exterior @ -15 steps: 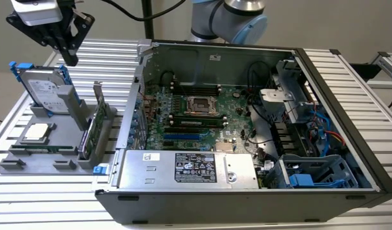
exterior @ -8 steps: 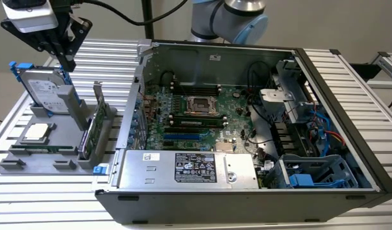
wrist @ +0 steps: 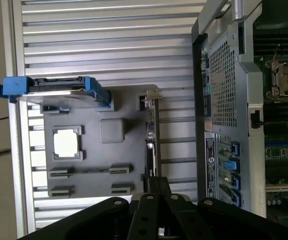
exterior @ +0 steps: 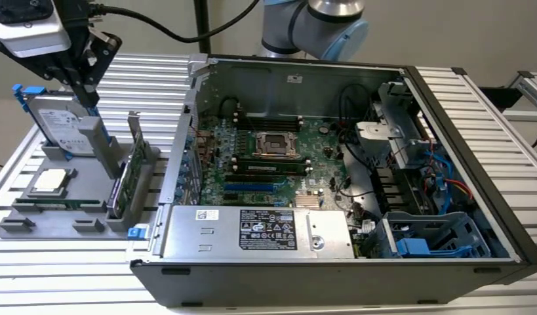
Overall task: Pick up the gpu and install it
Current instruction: 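Reach for the gpu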
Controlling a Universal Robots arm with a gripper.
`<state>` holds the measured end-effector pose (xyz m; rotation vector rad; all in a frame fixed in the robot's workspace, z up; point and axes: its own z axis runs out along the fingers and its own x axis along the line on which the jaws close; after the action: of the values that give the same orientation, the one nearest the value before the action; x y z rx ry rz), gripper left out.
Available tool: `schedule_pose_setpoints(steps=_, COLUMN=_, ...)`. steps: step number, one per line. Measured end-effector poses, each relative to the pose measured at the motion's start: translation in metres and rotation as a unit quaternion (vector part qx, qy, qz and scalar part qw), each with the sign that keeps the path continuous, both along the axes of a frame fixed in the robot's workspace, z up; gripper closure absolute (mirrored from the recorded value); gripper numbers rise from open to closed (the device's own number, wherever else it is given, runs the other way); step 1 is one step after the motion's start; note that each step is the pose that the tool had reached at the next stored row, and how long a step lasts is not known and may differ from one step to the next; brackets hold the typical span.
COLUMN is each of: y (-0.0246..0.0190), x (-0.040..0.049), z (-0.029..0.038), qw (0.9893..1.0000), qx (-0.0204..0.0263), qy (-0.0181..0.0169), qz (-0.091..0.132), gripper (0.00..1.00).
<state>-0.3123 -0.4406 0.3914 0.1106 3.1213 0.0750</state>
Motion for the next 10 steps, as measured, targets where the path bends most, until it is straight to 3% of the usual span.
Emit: schedule_pose_setpoints(steps=10, y=-0.0196, x=0.0002, z=0.0001, qw=1.0000, qx=-0.0001, qy=0.0002, qz=0.000, gripper=1.00)
